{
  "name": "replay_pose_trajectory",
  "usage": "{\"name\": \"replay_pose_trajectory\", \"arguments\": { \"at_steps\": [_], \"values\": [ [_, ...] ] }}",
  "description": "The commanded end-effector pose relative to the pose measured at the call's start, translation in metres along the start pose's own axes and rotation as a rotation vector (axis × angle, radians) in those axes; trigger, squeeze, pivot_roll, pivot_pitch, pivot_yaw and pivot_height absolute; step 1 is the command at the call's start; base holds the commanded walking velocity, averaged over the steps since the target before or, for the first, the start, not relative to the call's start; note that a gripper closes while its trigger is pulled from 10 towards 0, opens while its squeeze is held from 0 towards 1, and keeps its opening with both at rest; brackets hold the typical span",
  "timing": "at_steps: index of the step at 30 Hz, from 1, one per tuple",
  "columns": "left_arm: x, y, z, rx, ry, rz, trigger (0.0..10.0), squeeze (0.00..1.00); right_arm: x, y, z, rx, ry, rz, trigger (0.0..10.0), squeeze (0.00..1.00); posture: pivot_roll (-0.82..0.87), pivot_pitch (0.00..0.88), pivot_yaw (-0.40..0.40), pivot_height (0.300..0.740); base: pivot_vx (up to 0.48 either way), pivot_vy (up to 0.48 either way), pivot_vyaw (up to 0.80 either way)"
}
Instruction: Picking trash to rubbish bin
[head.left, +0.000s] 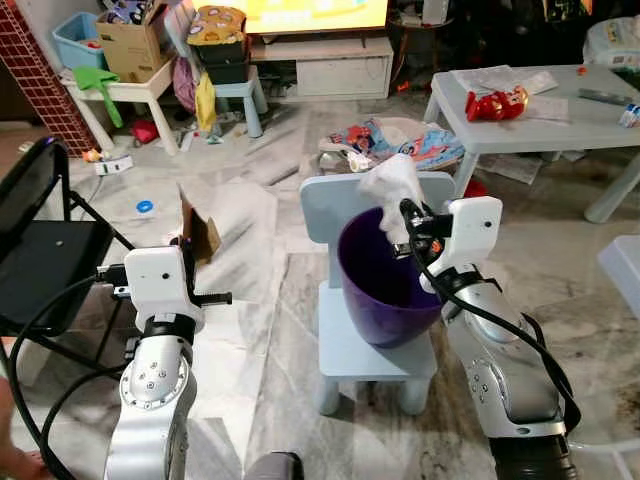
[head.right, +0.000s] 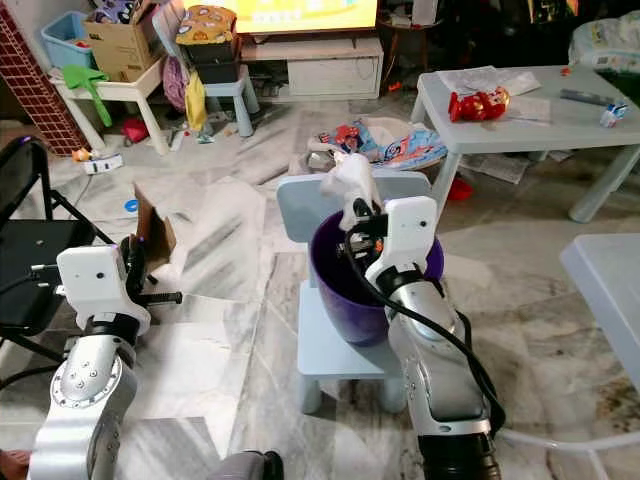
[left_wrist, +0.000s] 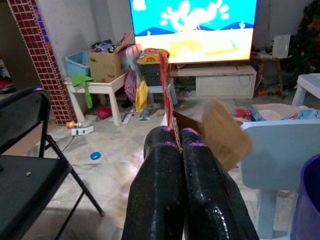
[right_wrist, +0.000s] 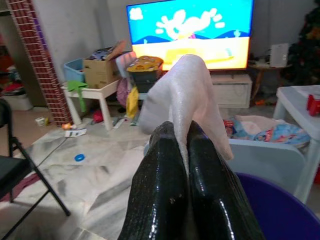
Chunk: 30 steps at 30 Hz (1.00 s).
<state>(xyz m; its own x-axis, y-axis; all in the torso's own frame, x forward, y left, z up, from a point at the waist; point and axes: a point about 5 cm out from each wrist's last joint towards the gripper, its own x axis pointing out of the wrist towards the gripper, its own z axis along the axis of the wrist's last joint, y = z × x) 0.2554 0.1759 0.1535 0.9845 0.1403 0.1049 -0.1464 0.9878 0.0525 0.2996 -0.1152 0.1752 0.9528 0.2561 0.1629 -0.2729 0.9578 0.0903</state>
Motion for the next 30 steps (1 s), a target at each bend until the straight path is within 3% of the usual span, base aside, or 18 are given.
{"name": "replay_pose_trajectory", "arguments": {
  "at_steps": [1, 8, 14, 15, 16, 20, 23, 30],
  "values": [
    [0.004, 0.003, 0.003, -0.006, -0.006, 0.012, 0.0, 0.00, 0.001, 0.000, -0.002, 0.007, 0.002, 0.000, 10.0, 0.00, 0.14, 0.110, -0.001, 0.740, 0.274, 0.000, 0.00],
    [0.010, 0.008, 0.003, -0.019, -0.011, 0.010, 0.0, 0.00, 0.001, 0.002, -0.001, 0.006, -0.003, 0.002, 10.0, 0.00, 0.11, 0.110, 0.001, 0.740, 0.331, 0.000, 0.00],
    [0.019, 0.003, 0.003, -0.042, -0.018, -0.018, 0.0, 0.00, -0.002, -0.004, 0.004, -0.011, -0.009, -0.018, 10.0, 0.00, 0.08, 0.118, 0.000, 0.740, 0.414, 0.000, 0.00],
    [0.021, 0.001, 0.003, -0.051, -0.018, -0.022, 0.3, 0.00, -0.003, -0.005, 0.004, -0.015, -0.008, -0.021, 10.0, 0.00, 0.07, 0.121, 0.002, 0.740, 0.000, 0.000, 0.00],
    [0.022, -0.001, 0.004, -0.065, -0.021, -0.033, 1.6, 0.00, -0.004, -0.006, 0.004, -0.017, -0.004, -0.027, 10.0, 0.00, 0.07, 0.124, 0.003, 0.740, 0.000, 0.000, -0.80],
    [0.024, -0.004, 0.004, -0.081, -0.021, -0.046, 2.2, 0.00, -0.006, -0.008, 0.003, -0.023, 0.005, -0.037, 10.0, 0.00, 0.06, 0.128, 0.005, 0.740, 0.000, 0.000, -0.80],
    [0.026, -0.009, 0.003, -0.088, -0.014, -0.060, 3.4, 0.00, -0.007, -0.008, 0.003, -0.025, 0.005, -0.040, 10.0, 0.00, 0.06, 0.135, 0.009, 0.740, 0.000, 0.000, -0.80],
    [0.027, -0.011, 0.002, -0.091, -0.007, -0.068, 3.6, 0.00, -0.010, -0.008, 0.003, -0.023, 0.008, -0.045, 10.0, 0.00, 0.05, 0.142, 0.010, 0.740, 0.000, 0.000, -0.28]
  ]
}}
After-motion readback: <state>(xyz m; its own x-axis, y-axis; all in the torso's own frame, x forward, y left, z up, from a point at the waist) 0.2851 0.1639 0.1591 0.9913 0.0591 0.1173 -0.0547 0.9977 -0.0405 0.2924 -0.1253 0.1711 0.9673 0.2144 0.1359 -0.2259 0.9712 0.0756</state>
